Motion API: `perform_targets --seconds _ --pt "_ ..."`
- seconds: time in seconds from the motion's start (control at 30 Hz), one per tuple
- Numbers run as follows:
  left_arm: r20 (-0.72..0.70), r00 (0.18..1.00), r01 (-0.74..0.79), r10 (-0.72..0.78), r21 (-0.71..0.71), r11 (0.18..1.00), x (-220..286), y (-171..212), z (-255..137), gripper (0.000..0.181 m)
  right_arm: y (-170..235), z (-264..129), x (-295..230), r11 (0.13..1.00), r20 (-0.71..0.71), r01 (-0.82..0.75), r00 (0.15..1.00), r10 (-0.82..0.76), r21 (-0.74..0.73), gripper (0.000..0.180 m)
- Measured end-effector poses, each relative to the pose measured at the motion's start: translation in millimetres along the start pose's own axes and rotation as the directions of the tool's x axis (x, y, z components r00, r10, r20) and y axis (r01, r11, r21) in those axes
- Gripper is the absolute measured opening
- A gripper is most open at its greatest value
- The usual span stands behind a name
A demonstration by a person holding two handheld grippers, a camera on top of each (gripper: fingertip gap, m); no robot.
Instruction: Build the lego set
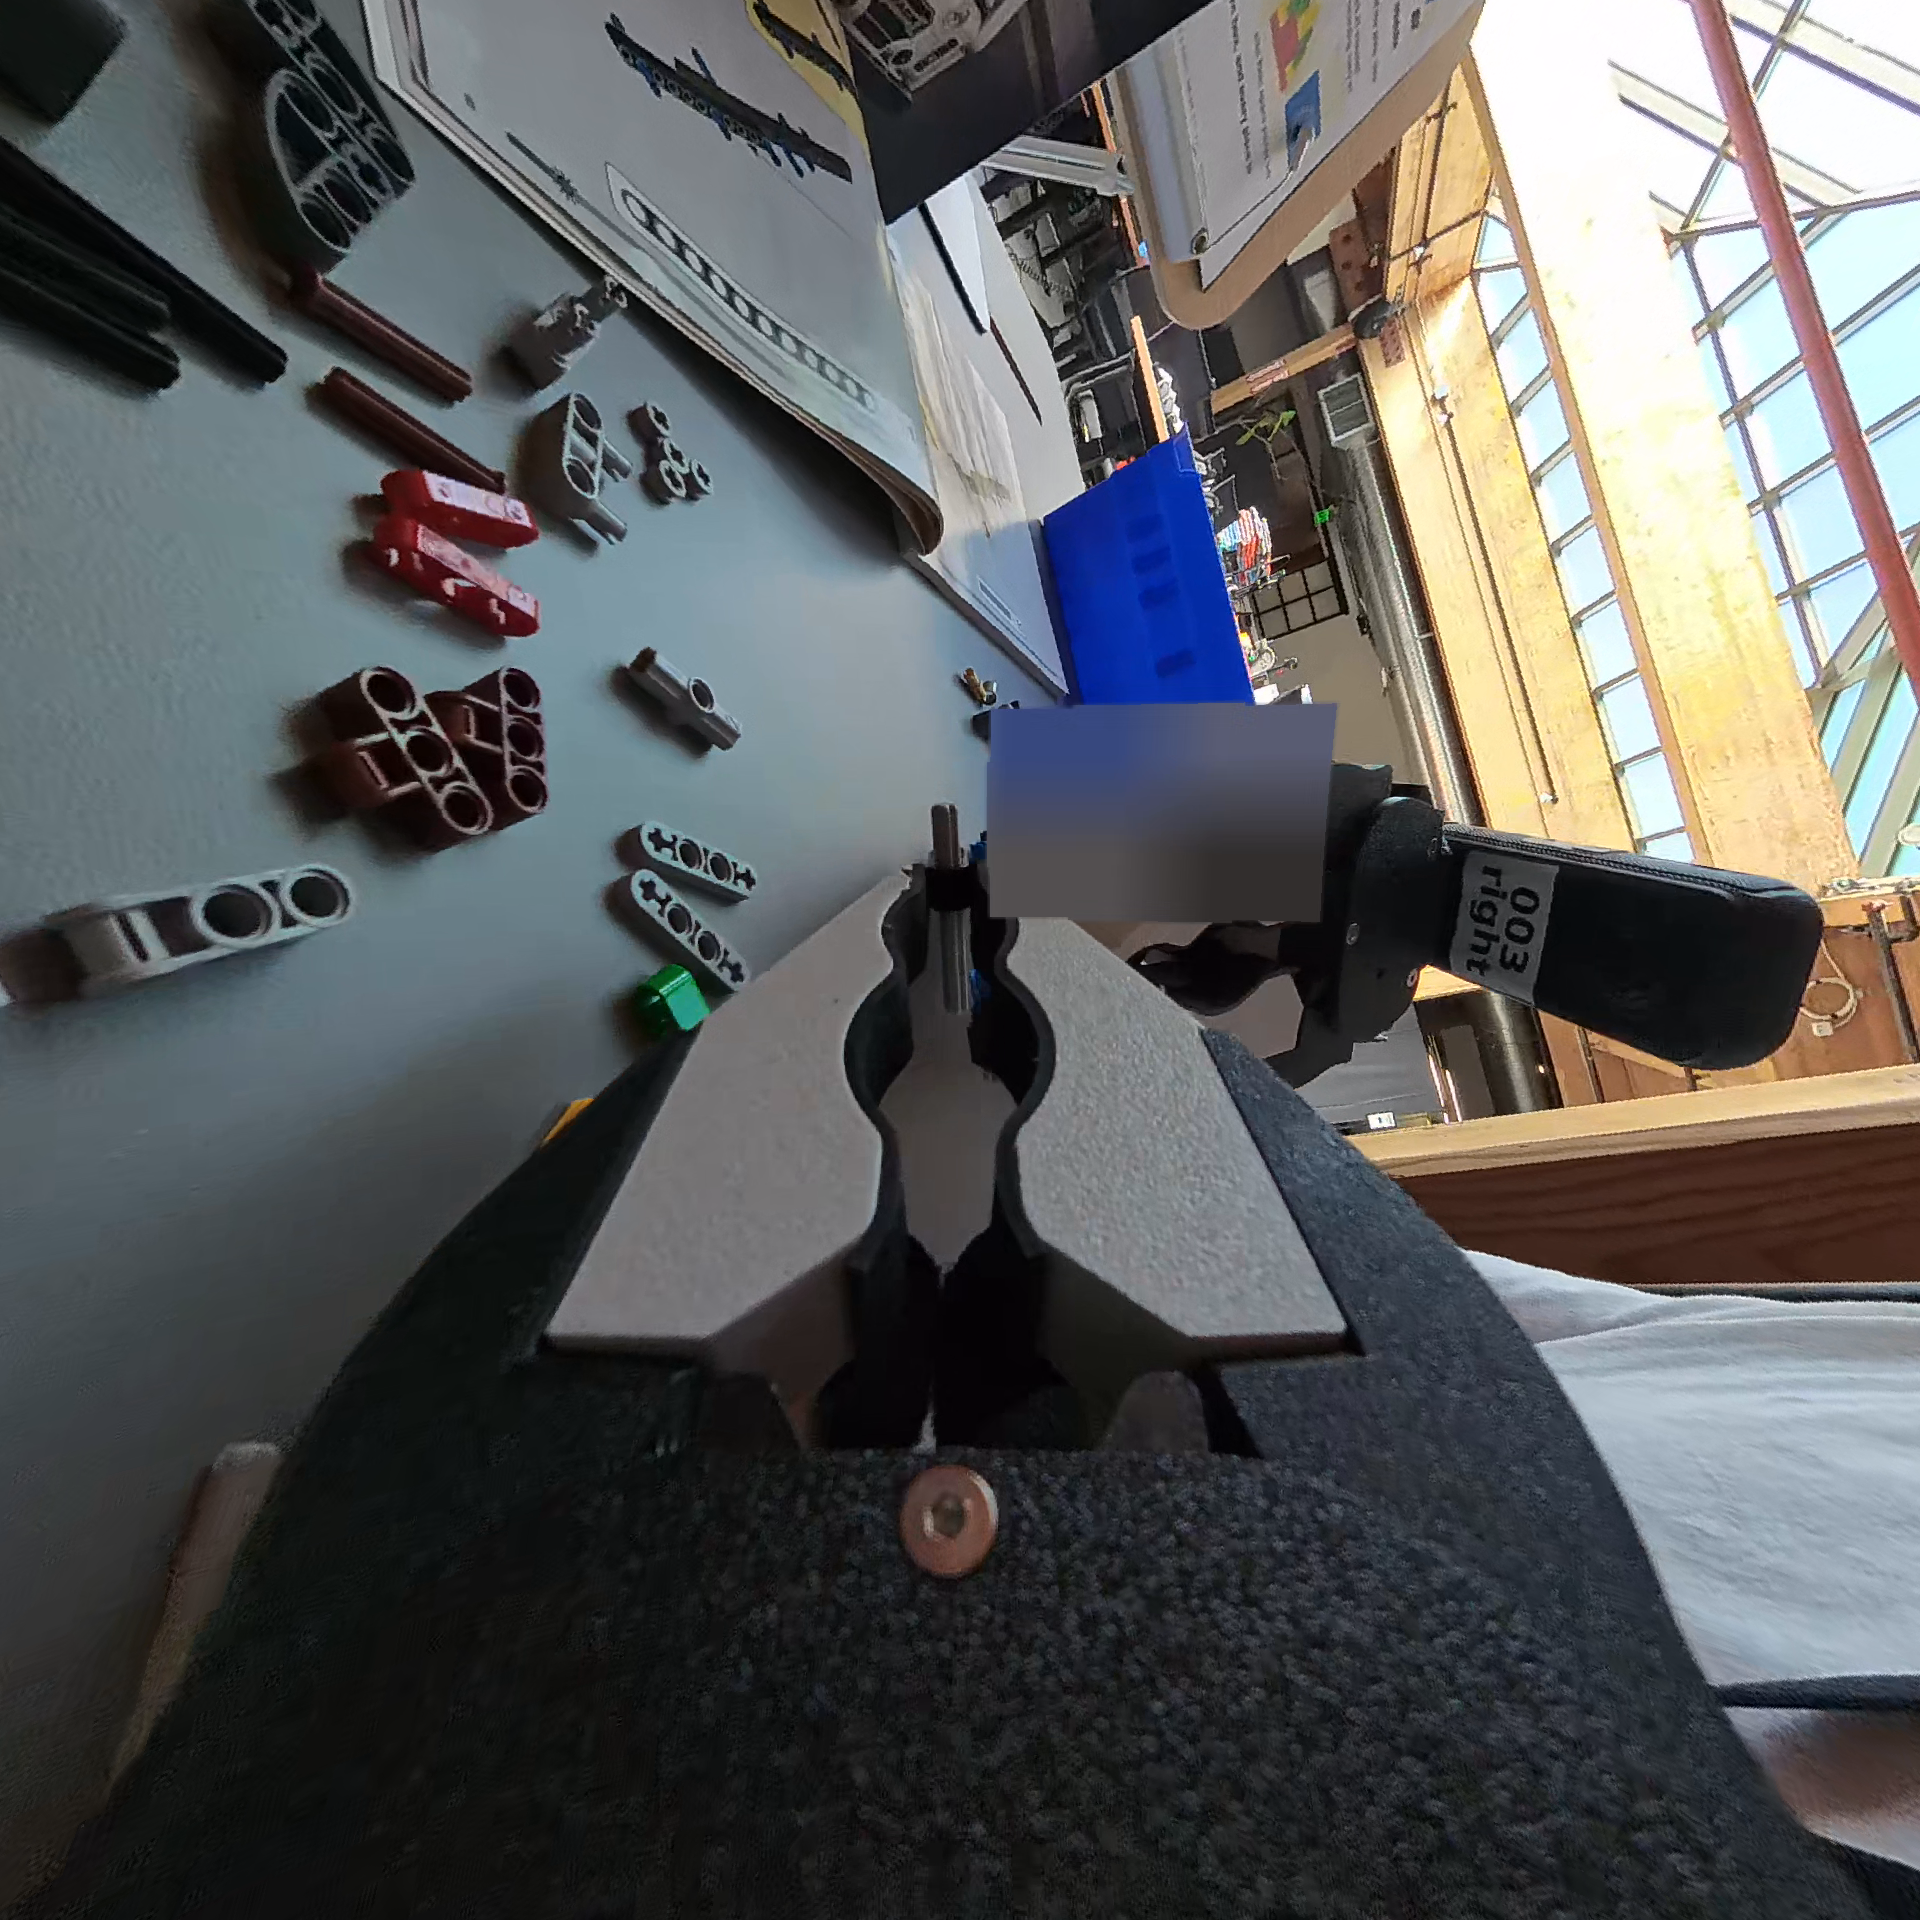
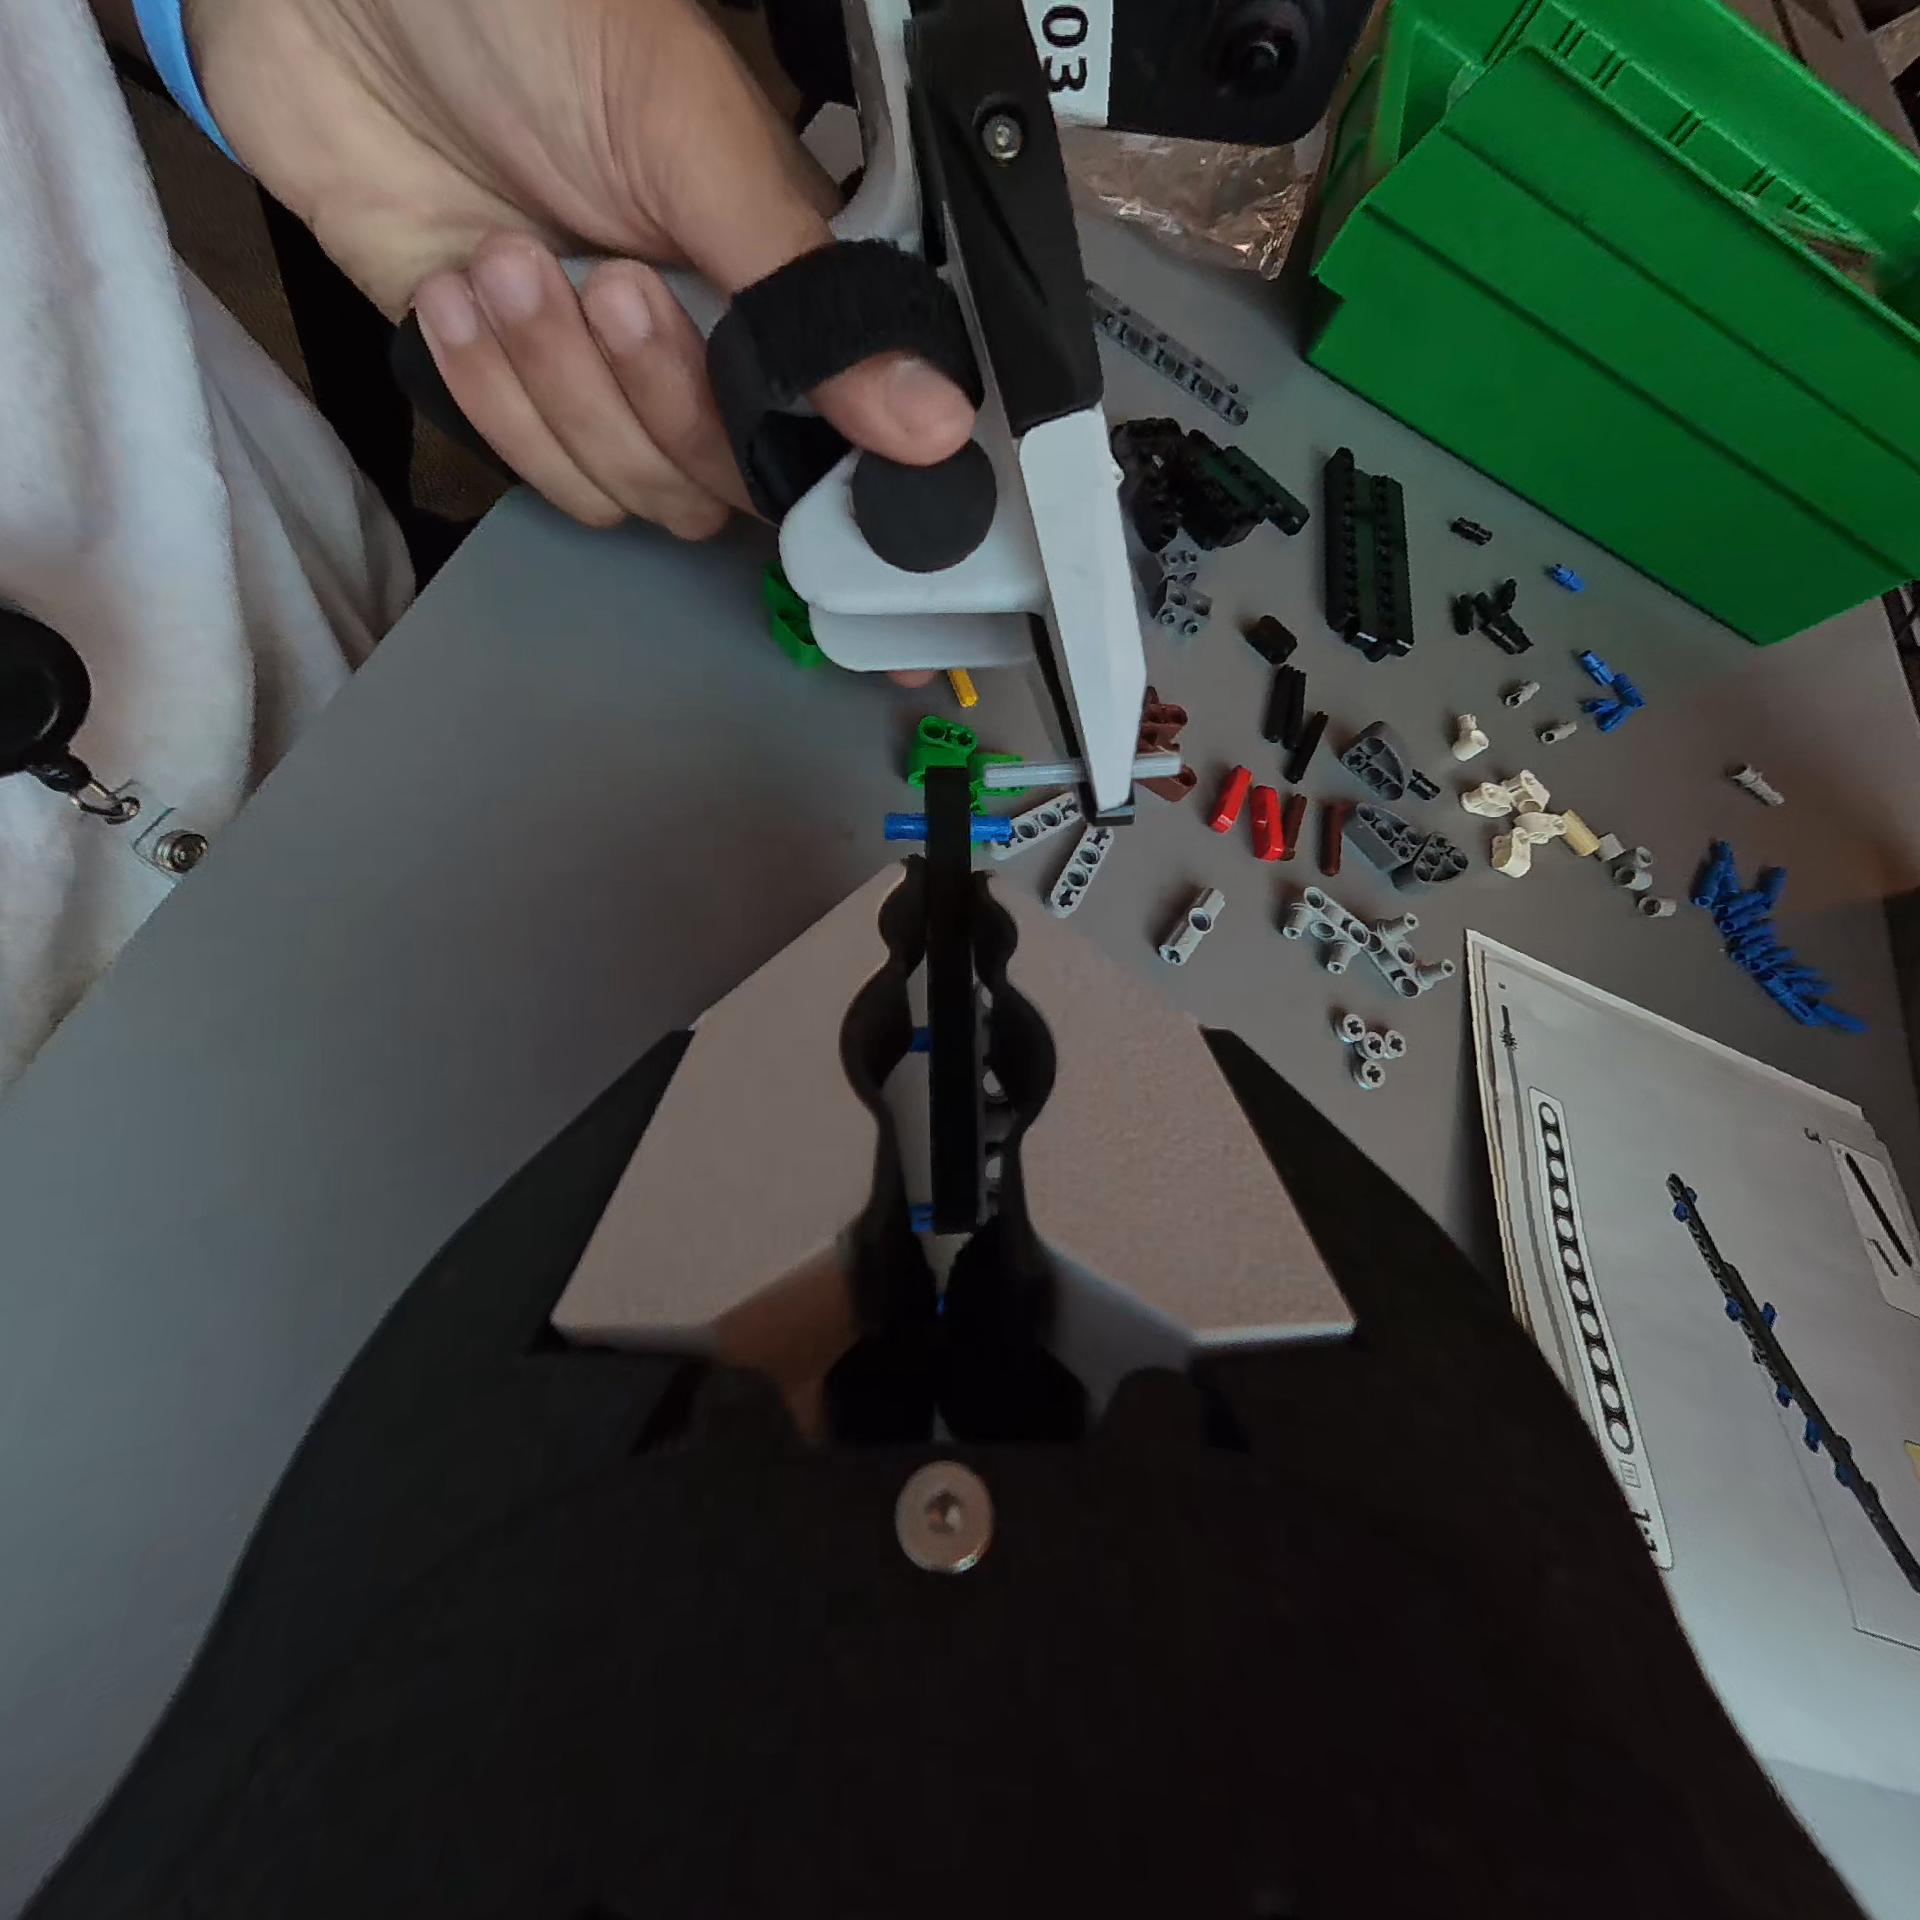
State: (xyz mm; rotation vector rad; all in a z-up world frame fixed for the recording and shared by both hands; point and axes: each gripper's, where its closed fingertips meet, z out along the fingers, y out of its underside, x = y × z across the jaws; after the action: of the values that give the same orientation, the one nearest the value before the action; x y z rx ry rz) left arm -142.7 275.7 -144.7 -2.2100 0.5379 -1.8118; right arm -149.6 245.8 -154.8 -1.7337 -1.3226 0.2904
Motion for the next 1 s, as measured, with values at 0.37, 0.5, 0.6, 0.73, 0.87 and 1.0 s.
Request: perform_targets --seconds 0.37,0.5,0.6,0.73,0.87,1.0 --pt "-0.003 1.000 0.014 -0.015 -0.037 0.999 2 6 5 0.006 0 0 0 1.000 -0.011 0.010 1.000 -0.010 0.003 0.006" --pt "-0.009 1.000 0.017 -0.018 -0.038 0.999 4 5 4 0.006 4 2 1 1.000 -0.014 0.016 1.000 -0.016 -0.015 0.006" --pt "-0.011 1.000 0.016 -0.016 -0.034 0.999 5 4 3 0.006 3 1 1 1.000 -0.022 0.023 0.999 -0.023 -0.013 0.006" --pt "-0.026 0.999 0.018 -0.019 -0.036 0.999 6 5 4 0.006 0 0 4 0.999 -0.042 0.037 0.998 -0.037 -0.004 0.006" --pt "-0.035 0.999 0.012 -0.013 -0.045 0.999 8 7 5 0.006 1 -2 6 0.999 -0.054 0.036 0.998 -0.036 -0.008 0.006" --pt "-0.044 0.999 0.018 -0.021 -0.054 0.998 9 8 5 0.006 1 -3 12 1.000 -0.065 -0.004 0.998 0.004 -0.001 0.006"
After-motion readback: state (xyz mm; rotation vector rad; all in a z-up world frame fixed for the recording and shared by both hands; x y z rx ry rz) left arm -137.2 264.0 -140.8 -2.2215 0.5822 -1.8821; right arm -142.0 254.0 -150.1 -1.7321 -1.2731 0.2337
